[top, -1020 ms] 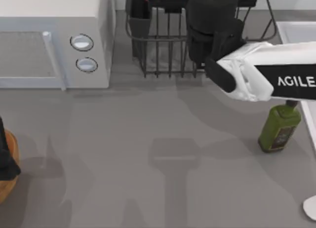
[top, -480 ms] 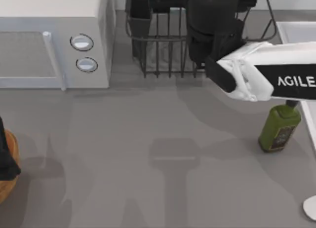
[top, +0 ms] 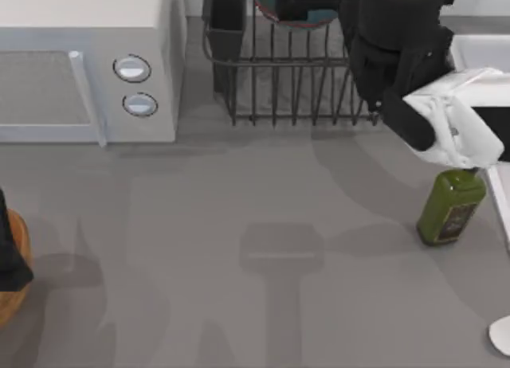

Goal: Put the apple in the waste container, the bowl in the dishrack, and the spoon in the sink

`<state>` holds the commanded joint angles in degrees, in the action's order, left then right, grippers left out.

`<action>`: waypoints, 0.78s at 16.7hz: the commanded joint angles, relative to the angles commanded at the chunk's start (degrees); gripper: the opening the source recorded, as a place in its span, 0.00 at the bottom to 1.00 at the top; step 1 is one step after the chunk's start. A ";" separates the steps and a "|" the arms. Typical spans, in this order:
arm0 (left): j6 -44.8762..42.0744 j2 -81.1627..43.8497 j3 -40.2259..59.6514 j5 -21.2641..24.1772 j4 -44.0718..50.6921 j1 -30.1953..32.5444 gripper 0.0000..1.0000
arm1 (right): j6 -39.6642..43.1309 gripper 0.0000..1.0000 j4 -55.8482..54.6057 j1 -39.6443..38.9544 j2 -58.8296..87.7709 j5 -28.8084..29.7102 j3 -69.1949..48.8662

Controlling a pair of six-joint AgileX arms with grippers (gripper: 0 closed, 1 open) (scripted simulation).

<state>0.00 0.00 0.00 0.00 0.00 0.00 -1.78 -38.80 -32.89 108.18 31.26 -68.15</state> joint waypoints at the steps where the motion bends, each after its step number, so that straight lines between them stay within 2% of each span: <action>1: 0.00 0.00 0.00 0.00 0.00 0.00 1.00 | -0.14 1.00 0.81 1.29 -3.57 -2.23 3.20; 5: 0.00 0.00 0.00 0.00 0.00 0.00 1.00 | -0.01 1.00 6.81 7.80 -23.71 -11.95 19.52; 9: 0.00 0.00 0.00 0.00 0.00 0.00 1.00 | 1.29 1.00 16.76 15.60 -51.84 -21.01 38.91; 13: 0.00 0.00 0.00 0.00 0.00 0.00 1.00 | 2.56 1.00 27.21 23.21 -79.19 -27.44 55.77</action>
<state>0.00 0.00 0.00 0.00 0.00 0.00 0.78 -11.59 -9.68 28.99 3.82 -12.38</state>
